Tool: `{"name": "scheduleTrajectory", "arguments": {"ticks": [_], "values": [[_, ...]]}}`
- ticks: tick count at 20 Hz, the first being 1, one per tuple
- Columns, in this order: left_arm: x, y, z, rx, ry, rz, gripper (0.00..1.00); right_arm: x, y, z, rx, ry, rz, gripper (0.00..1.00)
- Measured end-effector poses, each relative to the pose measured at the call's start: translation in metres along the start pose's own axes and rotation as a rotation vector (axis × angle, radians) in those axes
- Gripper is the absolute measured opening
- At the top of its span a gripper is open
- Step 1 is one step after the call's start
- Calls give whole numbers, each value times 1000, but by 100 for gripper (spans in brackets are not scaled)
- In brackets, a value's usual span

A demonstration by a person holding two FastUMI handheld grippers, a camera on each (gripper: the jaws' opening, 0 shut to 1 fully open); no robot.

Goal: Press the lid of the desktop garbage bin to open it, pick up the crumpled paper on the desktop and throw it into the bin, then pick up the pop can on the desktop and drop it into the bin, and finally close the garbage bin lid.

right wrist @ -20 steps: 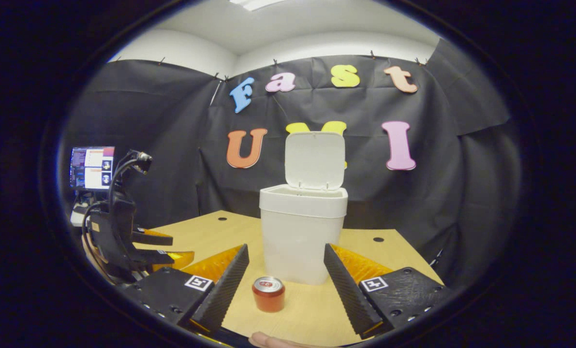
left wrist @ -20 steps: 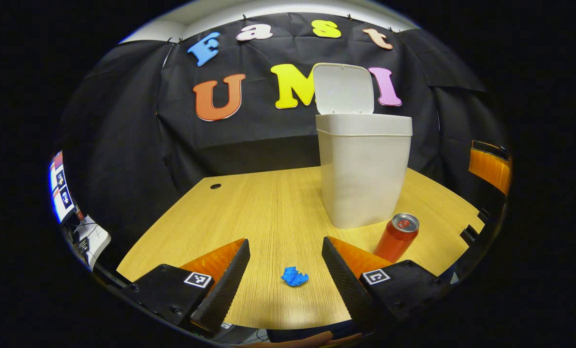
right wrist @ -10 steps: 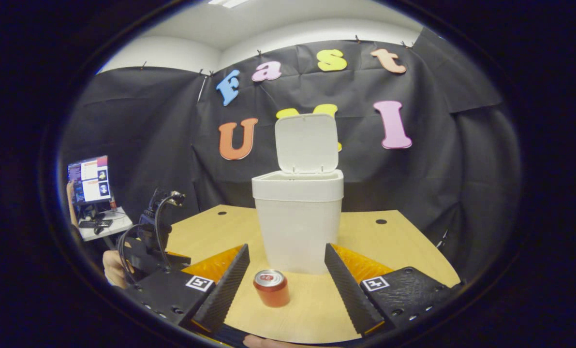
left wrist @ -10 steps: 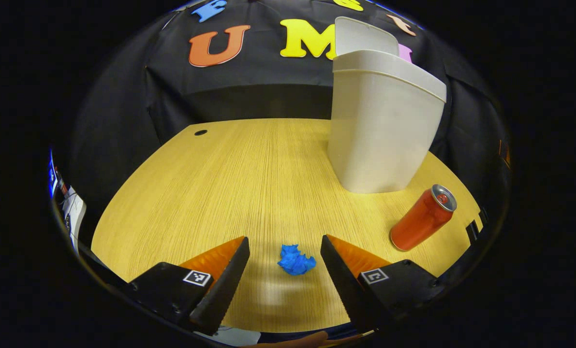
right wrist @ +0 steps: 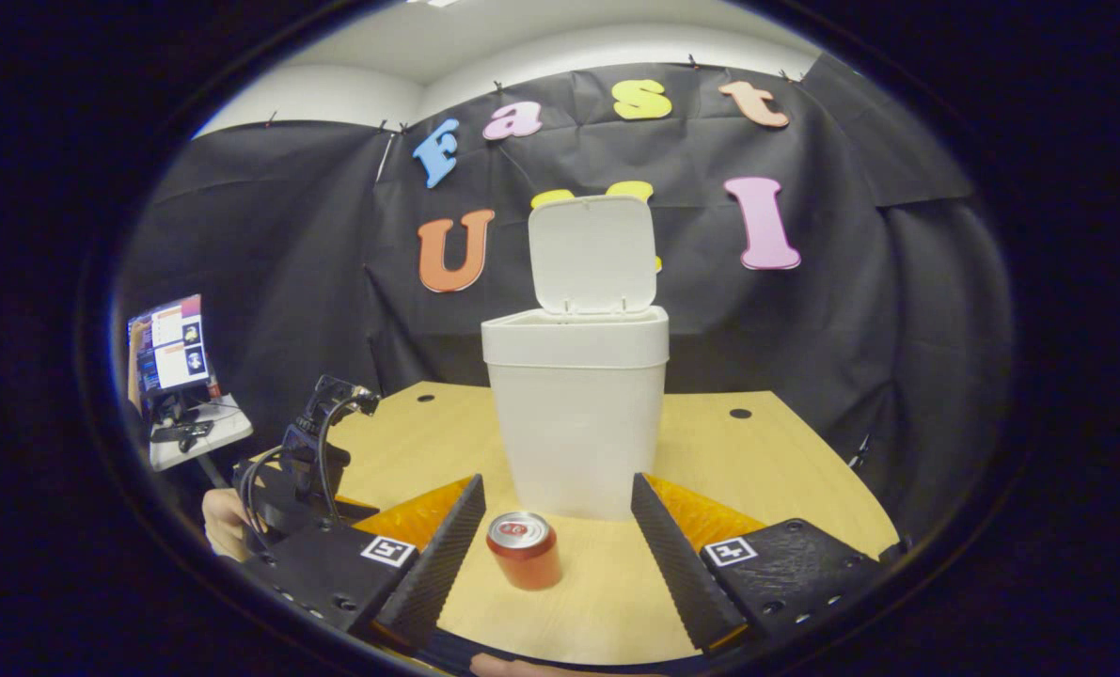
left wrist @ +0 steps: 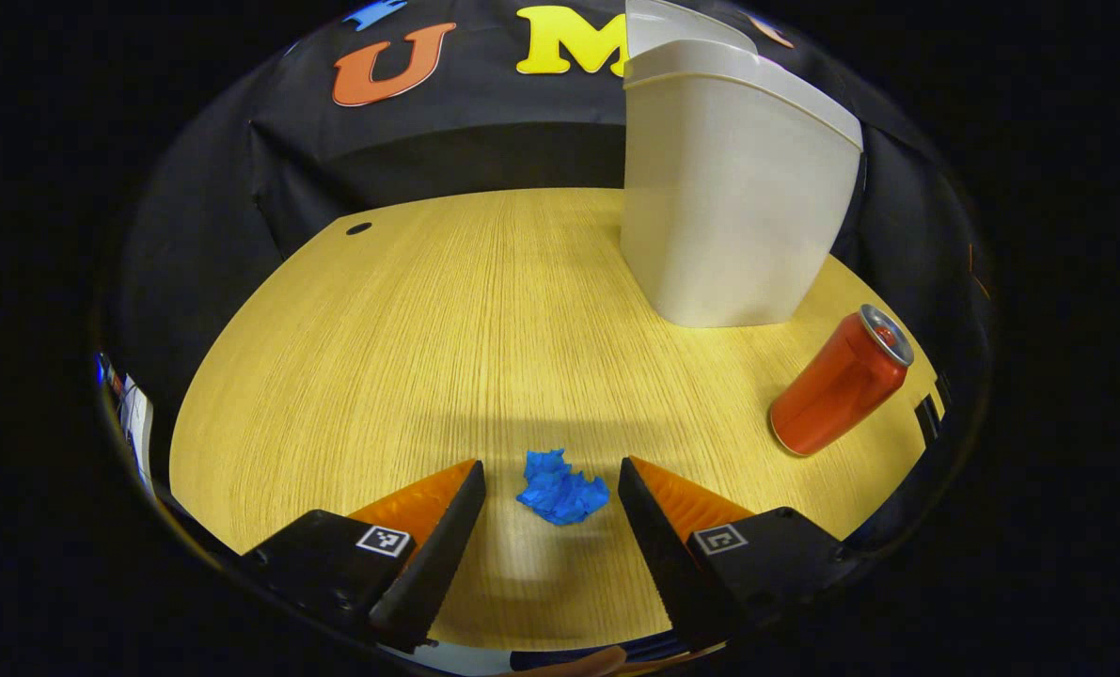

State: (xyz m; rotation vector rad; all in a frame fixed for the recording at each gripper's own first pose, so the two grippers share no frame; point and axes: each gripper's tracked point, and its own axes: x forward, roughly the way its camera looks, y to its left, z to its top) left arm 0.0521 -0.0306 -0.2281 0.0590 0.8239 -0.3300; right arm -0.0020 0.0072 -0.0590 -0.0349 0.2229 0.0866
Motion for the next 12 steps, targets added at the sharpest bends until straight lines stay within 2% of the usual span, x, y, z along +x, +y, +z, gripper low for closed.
{"name": "scheduleTrajectory", "arguments": {"ticks": [2, 5, 6, 7, 12], "values": [[4, 5, 0, -8, 19, -16, 87, 2, 1, -3, -11, 8, -2, 95], [7, 17, 9, 4, 13, 23, 77, 5, 7, -9, -27, 21, 6, 95], [9, 19, 13, 14, 11, 23, 81, 6, 9, -11, -35, 26, 7, 96], [10, 21, 16, 19, 11, 22, 70, 7, 11, -14, -43, 31, 9, 96], [11, 27, 49, 33, -13, 12, 60, 24, 19, -42, -123, 109, -27, 95]]}}
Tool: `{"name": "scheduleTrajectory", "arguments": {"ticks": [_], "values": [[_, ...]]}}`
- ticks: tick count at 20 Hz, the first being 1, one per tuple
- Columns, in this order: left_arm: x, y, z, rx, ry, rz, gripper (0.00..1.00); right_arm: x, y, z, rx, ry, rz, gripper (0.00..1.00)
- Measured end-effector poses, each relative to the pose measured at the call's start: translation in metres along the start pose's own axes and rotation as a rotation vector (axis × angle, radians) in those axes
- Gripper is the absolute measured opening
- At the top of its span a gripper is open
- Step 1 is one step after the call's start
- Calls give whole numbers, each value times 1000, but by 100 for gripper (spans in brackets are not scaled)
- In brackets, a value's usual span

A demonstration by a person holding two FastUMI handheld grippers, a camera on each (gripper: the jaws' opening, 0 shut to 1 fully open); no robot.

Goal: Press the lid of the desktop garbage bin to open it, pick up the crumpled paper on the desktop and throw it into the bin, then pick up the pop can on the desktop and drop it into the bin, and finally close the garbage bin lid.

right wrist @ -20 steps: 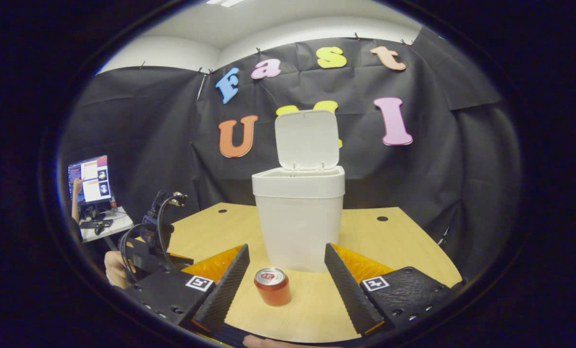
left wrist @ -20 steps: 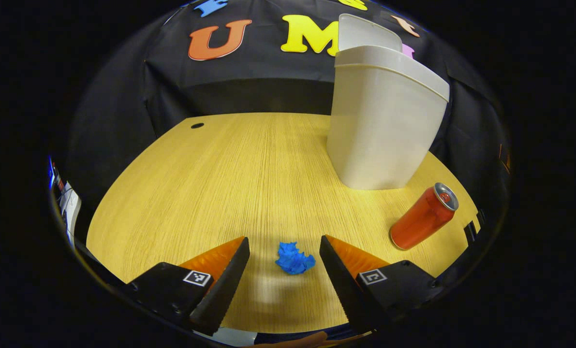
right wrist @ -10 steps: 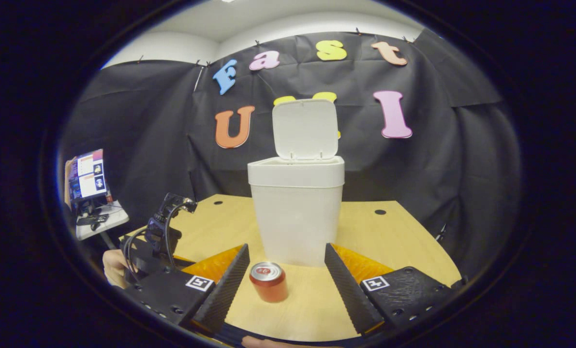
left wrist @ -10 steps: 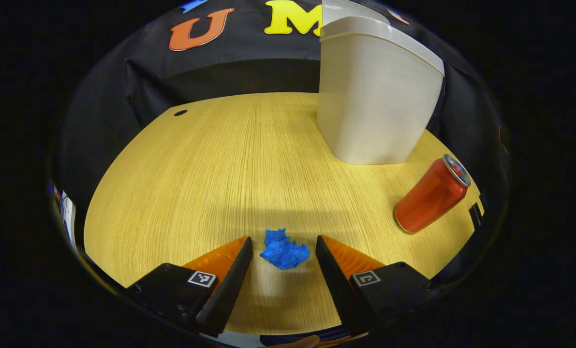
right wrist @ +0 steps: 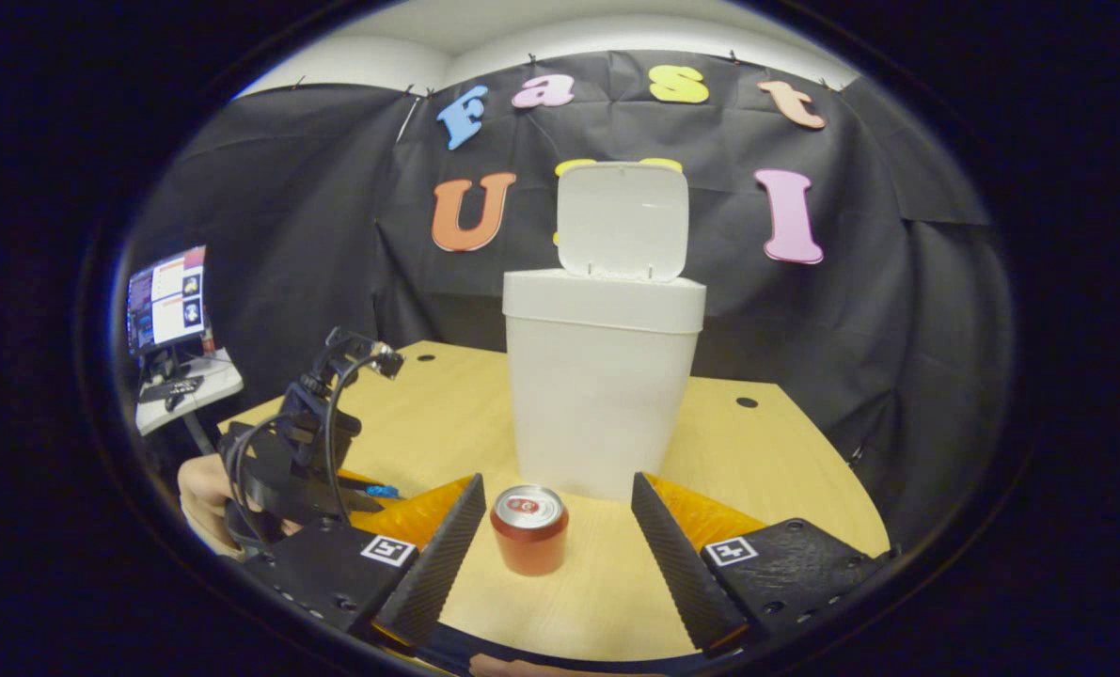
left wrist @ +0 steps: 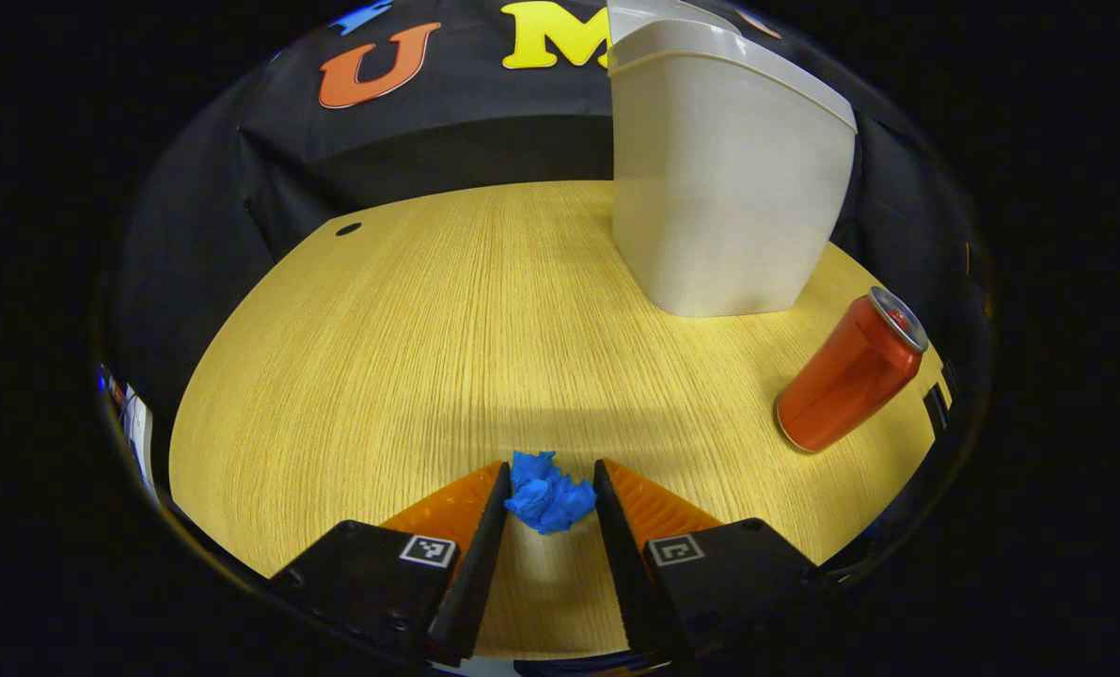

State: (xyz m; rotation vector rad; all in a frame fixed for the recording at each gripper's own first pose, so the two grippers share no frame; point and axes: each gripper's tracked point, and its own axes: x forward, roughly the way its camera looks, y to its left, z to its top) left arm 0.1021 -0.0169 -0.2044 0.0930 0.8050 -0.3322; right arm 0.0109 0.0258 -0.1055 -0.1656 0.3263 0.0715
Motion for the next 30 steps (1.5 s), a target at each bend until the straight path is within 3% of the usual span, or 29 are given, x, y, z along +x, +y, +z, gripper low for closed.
{"name": "scheduleTrajectory", "arguments": {"ticks": [1, 7, 12, 15, 18, 19, 20, 21, 25, 30], "values": [[0, 1, 7, 1, -2, -5, 53, 5, 3, -7, -11, 19, -3, 95], [-6, 18, 63, 20, -20, -1, 39, 24, 22, -36, -63, 114, 13, 96], [-16, 34, 131, -12, -66, -1, 36, 42, 18, -50, -63, 163, -12, 96], [-31, 32, 195, -6, -198, -54, 35, 52, 12, -58, -28, 187, -48, 94], [-38, 41, 245, 4, -224, -36, 35, 60, 26, -72, 6, 229, -20, 99], [-56, 28, 160, 3, -230, -26, 35, 62, 28, -77, 5, 246, -14, 99], [-45, 40, 213, 1, -231, -20, 35, 65, 27, -80, 2, 253, -19, 96], [-41, 44, 230, 0, -233, -14, 35, 68, 25, -83, -2, 253, -28, 99], [-49, 49, 232, 16, -245, 18, 35, 81, 18, -89, -81, 223, -113, 92], [-55, 56, 238, 22, -274, 50, 35, 82, 29, -84, -36, 200, -49, 80]]}}
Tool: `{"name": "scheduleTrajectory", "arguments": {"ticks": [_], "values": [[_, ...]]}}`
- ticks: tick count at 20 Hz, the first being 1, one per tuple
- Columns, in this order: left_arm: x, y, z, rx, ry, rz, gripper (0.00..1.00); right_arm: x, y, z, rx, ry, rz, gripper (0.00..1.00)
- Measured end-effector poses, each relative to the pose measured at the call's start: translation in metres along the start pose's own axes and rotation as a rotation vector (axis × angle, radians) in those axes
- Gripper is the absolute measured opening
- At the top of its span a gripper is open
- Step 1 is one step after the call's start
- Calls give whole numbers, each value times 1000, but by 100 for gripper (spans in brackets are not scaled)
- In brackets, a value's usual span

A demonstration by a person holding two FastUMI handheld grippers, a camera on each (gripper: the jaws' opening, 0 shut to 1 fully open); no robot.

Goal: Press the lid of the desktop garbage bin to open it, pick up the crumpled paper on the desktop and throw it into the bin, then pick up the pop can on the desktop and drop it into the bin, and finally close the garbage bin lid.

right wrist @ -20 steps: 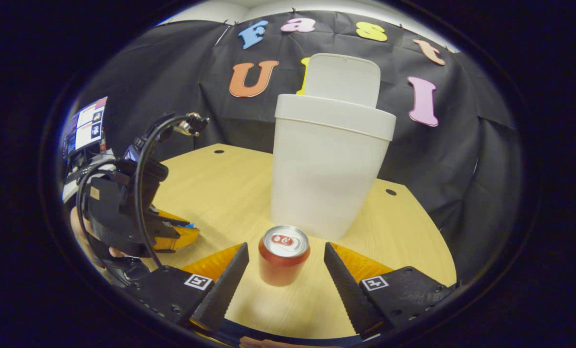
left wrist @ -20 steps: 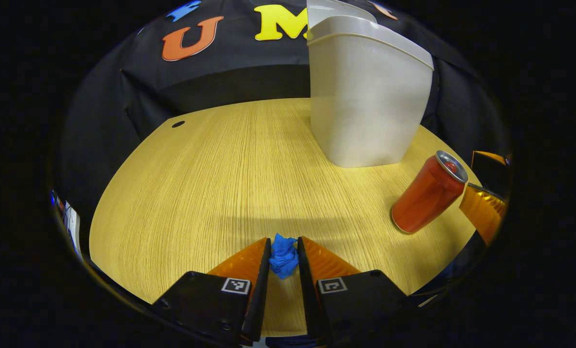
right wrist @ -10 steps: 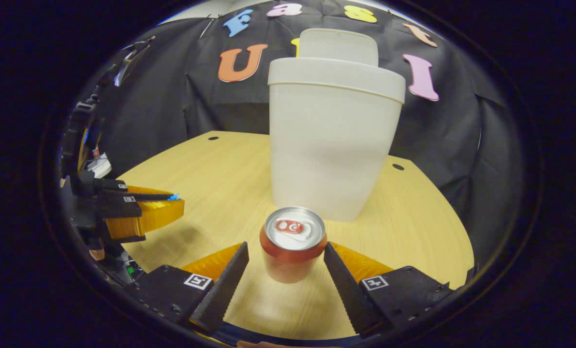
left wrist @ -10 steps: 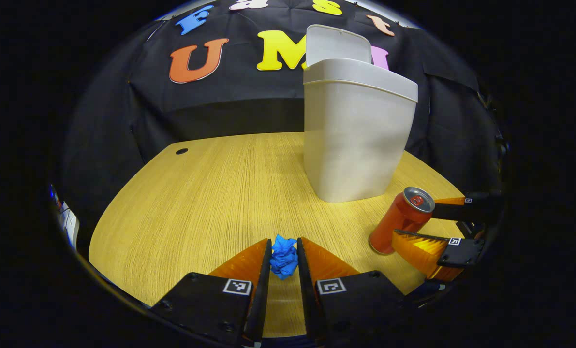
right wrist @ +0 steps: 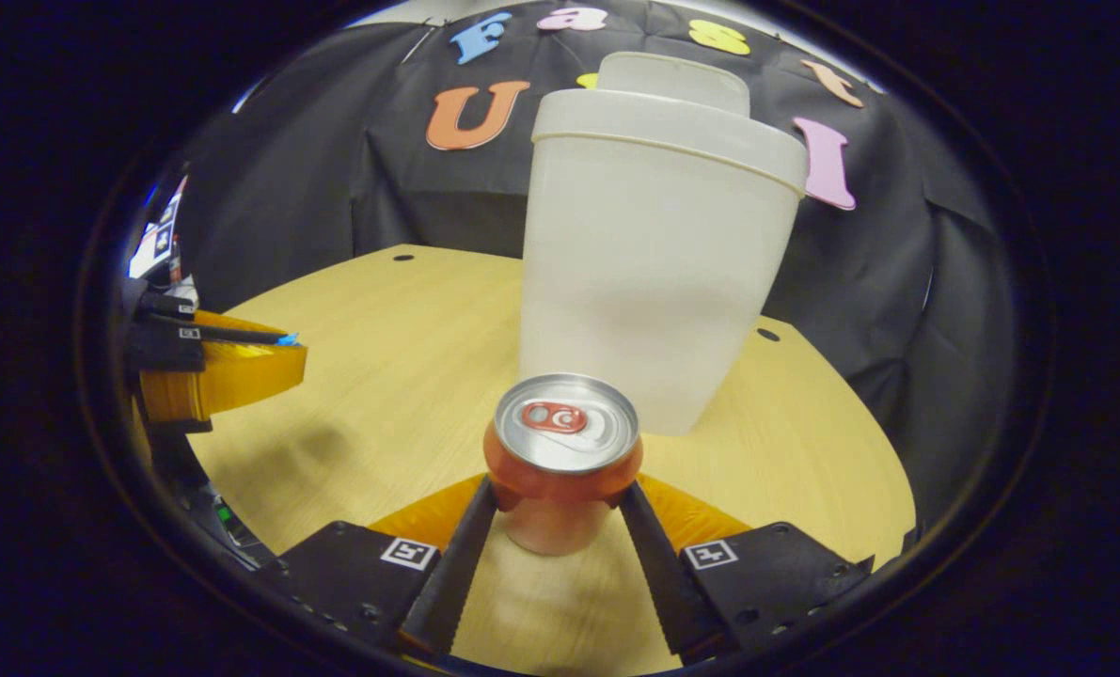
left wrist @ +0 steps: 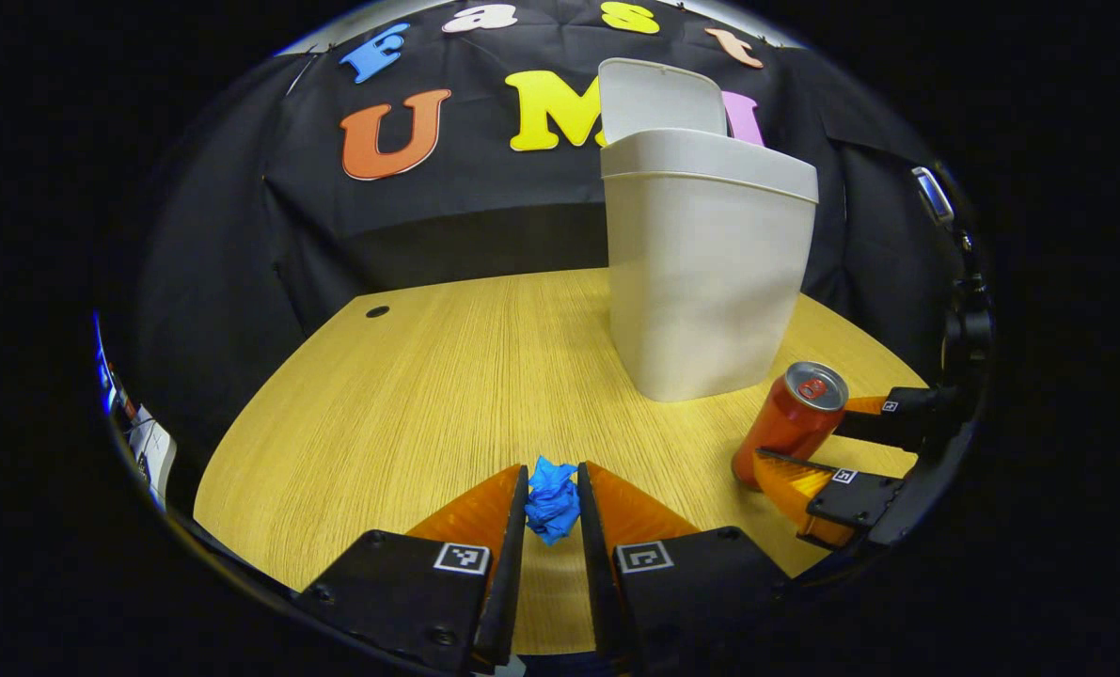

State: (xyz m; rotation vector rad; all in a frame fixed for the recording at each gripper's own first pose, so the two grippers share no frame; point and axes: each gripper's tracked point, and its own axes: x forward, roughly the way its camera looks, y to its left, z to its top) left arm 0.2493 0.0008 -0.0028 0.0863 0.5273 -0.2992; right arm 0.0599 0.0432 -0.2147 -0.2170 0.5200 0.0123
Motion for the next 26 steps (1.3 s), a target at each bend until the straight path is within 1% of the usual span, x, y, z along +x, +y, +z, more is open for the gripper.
{"name": "scheduleTrajectory", "arguments": {"ticks": [2, 4, 5, 7, 8, 11, 13, 15, 16, 19, 21, 25, 26], "values": [[0, 6, 4, -18, -22, 16, 35, -5, -3, 14, 10, -35, -13, 79], [-3, 9, 12, -33, -41, 29, 35, -16, -14, 27, 13, -80, -35, 79], [-4, 13, 13, -40, -47, 37, 35, -27, -25, 27, 22, -98, -39, 79], [-8, 18, 19, -62, -76, 52, 35, -43, -28, 34, 69, -121, 2, 78], [-12, 18, 26, -78, -101, 45, 35, -52, -29, 42, 87, -138, 21, 79], [-29, 19, 45, -128, -175, 28, 35, -82, -34, 65, 98, -208, 45, 78], [-40, 24, 56, -115, -226, 49, 35, -101, -46, 75, 113, -255, 41, 78], [-48, 25, 62, -103, -251, 72, 35, -121, -50, 86, 122, -299, 60, 78], [-53, 24, 67, -98, -274, 75, 35, -132, -50, 91, 130, -322, 74, 78], [-68, 18, 77, -93, -324, 76, 35, -162, -62, 105, 137, -399, 67, 78], [-80, 12, 88, -95, -363, 74, 35, -182, -63, 114, 128, -456, 72, 78], [-108, 9, 115, -69, -459, 106, 35, -208, -60, 120, 83, -524, 89, 78], [-112, 5, 121, -72, -467, 96, 35, -211, -62, 122, 76, -536, 81, 78]]}}
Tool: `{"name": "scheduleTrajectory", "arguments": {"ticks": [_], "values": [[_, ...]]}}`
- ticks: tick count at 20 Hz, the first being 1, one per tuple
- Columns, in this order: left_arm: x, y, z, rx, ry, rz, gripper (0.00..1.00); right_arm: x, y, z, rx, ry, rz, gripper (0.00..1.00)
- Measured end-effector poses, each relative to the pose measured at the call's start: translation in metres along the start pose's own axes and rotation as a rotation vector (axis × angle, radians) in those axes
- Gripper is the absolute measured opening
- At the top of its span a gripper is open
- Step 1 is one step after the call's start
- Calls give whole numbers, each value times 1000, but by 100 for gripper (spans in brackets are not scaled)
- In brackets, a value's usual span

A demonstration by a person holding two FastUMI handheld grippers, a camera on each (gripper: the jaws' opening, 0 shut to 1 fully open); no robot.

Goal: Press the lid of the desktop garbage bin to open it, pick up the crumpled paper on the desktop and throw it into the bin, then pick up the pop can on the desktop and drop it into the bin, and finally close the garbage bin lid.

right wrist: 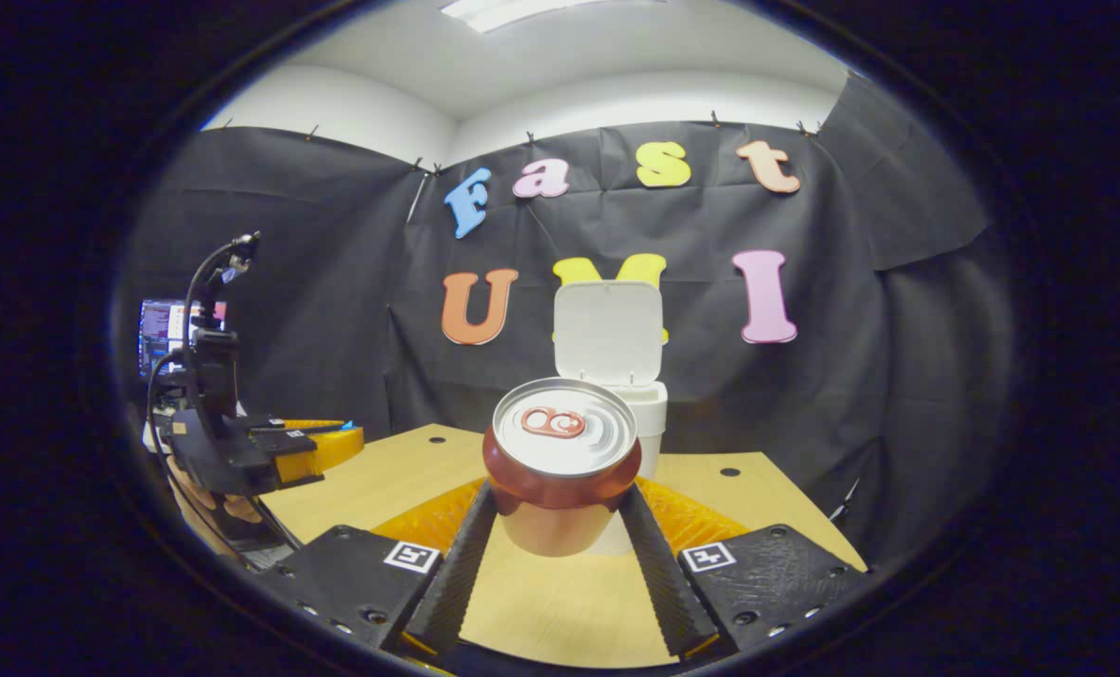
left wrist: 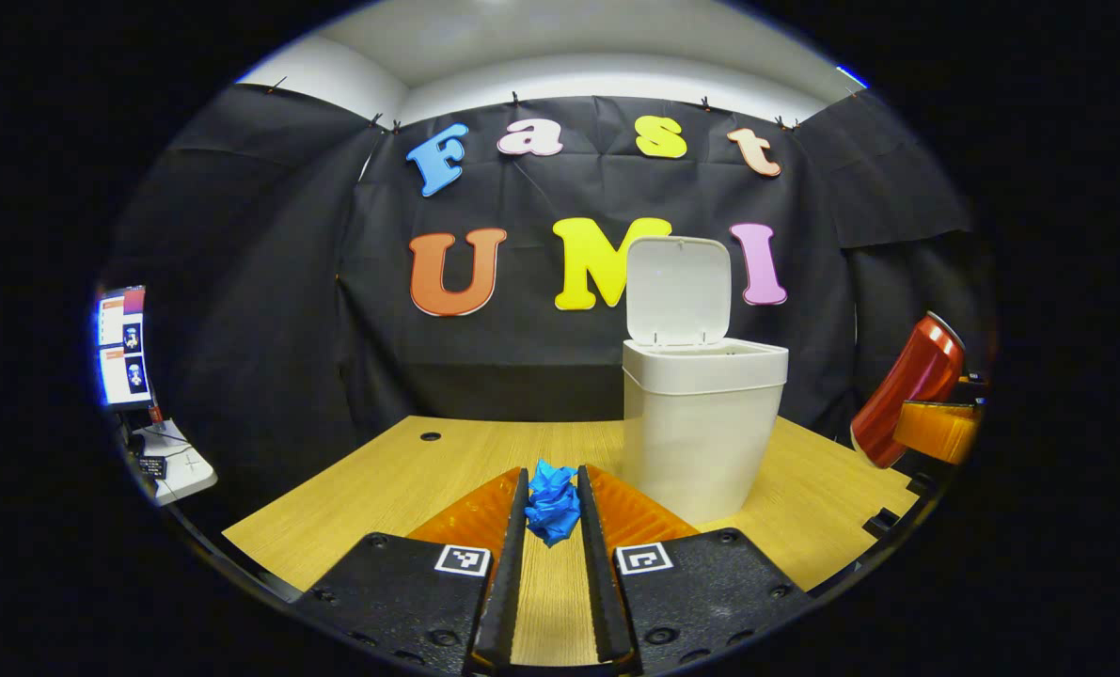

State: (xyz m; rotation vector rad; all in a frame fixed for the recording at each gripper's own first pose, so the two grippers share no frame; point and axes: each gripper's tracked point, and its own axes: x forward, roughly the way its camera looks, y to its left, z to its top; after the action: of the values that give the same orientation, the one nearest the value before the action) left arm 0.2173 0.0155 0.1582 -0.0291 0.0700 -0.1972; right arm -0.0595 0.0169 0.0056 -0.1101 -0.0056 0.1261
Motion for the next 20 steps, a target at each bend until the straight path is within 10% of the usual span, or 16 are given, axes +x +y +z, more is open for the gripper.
{"name": "scheduleTrajectory", "arguments": {"ticks": [20], "values": [[161, -83, 119, -46, -85, -39, 35, -21, -71, 34, 33, -93, -92, 78]]}}
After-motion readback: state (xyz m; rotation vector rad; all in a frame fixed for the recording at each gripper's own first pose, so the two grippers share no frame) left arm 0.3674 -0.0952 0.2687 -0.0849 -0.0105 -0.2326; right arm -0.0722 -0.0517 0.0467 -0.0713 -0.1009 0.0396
